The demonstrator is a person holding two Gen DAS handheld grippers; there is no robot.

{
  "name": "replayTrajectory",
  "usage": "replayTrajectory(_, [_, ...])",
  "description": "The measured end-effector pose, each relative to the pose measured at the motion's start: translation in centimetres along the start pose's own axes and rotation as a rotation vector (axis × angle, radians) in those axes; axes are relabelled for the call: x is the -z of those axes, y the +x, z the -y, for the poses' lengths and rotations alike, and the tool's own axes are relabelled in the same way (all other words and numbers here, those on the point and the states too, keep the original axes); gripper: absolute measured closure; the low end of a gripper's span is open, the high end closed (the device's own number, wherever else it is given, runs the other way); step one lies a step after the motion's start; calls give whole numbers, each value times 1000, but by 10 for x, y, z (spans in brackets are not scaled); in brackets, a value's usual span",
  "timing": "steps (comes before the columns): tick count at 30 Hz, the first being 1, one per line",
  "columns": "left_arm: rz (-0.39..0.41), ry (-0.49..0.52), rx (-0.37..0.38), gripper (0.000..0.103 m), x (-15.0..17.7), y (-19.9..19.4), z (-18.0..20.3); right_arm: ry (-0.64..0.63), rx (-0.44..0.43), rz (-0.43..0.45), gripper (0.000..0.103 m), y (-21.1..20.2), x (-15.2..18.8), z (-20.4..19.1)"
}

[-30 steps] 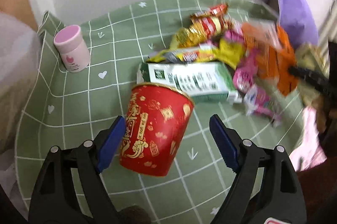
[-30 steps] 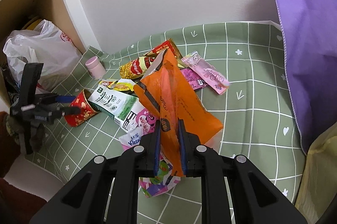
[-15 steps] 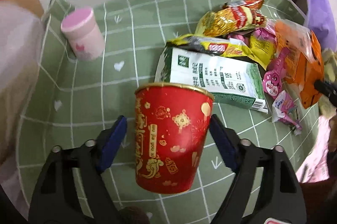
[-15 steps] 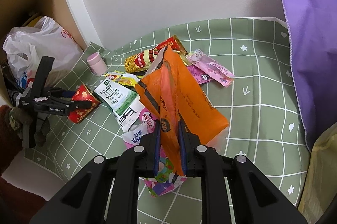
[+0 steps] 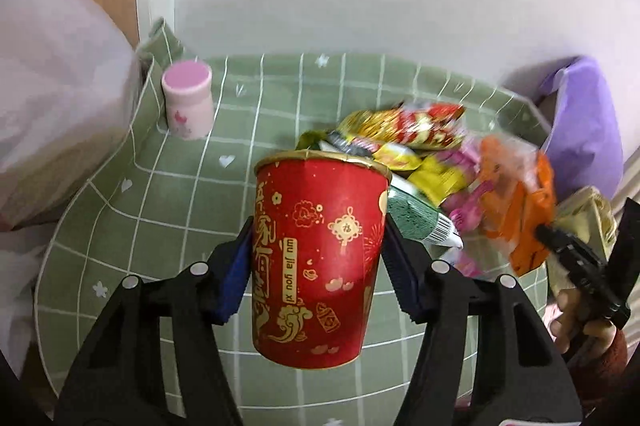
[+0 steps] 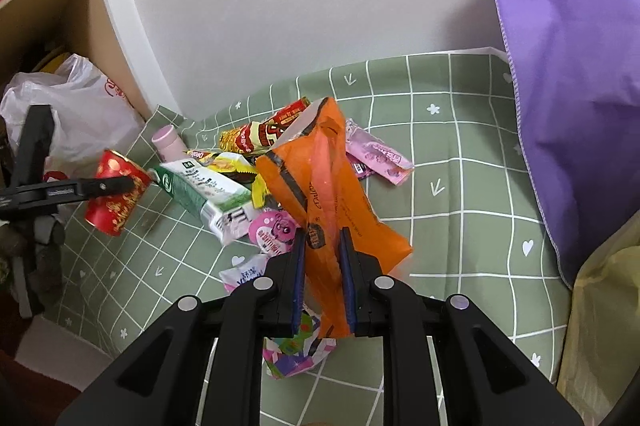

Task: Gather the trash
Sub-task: 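Carry the red cup with the left tool and orange bag with the right tool to the yellow bin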

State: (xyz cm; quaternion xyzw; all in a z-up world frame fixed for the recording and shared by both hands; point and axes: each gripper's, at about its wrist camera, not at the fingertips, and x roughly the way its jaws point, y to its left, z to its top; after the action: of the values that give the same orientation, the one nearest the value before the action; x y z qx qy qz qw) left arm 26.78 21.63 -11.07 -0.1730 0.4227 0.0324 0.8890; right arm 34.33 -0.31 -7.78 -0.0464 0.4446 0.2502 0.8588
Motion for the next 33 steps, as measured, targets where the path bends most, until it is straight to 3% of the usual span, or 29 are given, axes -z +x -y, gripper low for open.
replayTrajectory(1, [28, 6, -3, 46, 2, -6, 7, -8, 5, -2, 67, 1, -1, -1])
replayTrajectory(2, [46, 10, -1, 46, 3, -10, 10, -25, 8, -4, 66, 2, -3, -2])
replayTrajectory(6, [118, 34, 14, 45, 15, -24, 27, -125, 49, -28, 66, 8, -13, -17])
replayTrajectory(9, [109, 64, 53, 45, 23, -24, 32, -180, 69, -48, 66, 19, -17, -28])
replayTrajectory(13, [133, 51, 48, 45, 26, -32, 25, -252, 131, -47, 66, 37, -26, -44])
replayTrajectory(14, [144, 32, 51, 45, 25, -35, 22, -254, 146, -50, 68, 41, -29, -46])
replayTrajectory(16, [159, 12, 49, 45, 24, -40, 18, -223, 119, -40, 85, 38, -38, -46])
replayTrajectory(22, [183, -28, 73, 45, 14, -54, 20, -174, 35, 99, 90, -23, -58, -49])
replayTrajectory(28, [310, 107, 151, 45, -14, -80, 77, -95, 10, 210, 90, -92, -65, -27])
replayTrajectory(33, [325, 248, 309, 46, -43, -89, 146, -52, 95, 315, 90, -154, -64, 4])
